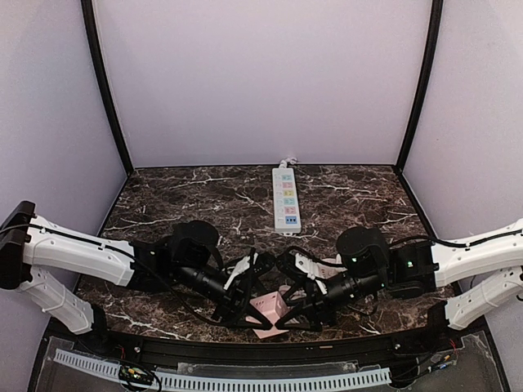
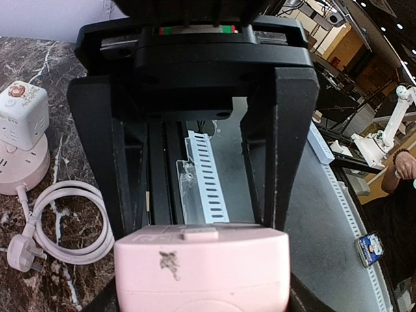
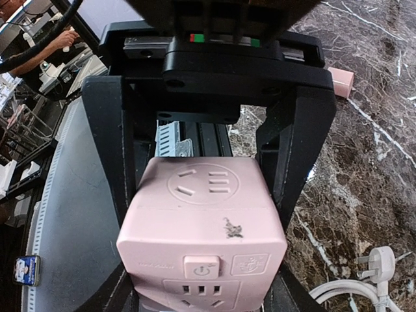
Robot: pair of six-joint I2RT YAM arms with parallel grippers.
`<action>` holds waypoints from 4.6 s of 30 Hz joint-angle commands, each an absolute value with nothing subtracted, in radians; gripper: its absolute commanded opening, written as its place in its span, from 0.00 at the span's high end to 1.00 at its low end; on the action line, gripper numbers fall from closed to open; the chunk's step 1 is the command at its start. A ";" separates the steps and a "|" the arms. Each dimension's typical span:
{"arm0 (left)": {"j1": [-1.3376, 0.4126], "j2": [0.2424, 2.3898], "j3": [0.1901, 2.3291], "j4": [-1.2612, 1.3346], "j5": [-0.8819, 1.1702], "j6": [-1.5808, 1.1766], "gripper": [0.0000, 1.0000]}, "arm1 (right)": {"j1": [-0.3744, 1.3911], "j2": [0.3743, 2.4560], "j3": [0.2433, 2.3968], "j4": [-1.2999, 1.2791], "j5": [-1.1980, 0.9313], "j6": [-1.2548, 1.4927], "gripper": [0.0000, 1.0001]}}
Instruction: Insert the plug
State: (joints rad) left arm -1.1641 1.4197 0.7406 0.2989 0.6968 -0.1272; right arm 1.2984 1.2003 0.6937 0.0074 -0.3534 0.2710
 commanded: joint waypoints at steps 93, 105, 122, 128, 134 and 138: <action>-1.308 1.503 0.651 0.734 -0.115 0.644 0.54 | 1.204 1.078 0.700 -0.040 -0.080 0.657 0.70; -1.309 1.381 0.648 0.550 -0.073 0.609 0.82 | 1.205 0.947 0.754 -0.214 -0.050 0.497 0.01; -1.108 1.223 0.704 0.257 0.524 0.342 0.93 | 1.205 0.960 0.875 -0.234 0.053 0.014 0.02; -1.042 1.209 0.707 0.245 0.654 0.289 0.94 | 1.217 0.952 0.831 -0.160 0.010 -0.272 0.02; -0.983 1.223 0.747 0.217 0.796 0.213 0.93 | 1.265 0.916 0.743 -0.101 -0.051 -0.643 0.01; -0.957 1.258 0.786 0.215 0.958 0.143 0.92 | 1.285 0.920 0.723 -0.099 -0.088 -0.821 0.01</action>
State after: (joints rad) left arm -0.9779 1.2430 0.7235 0.2161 0.7532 0.2367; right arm 1.2648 0.9230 0.7452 -0.1482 -0.0322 -0.5594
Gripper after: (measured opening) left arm 0.584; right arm 0.986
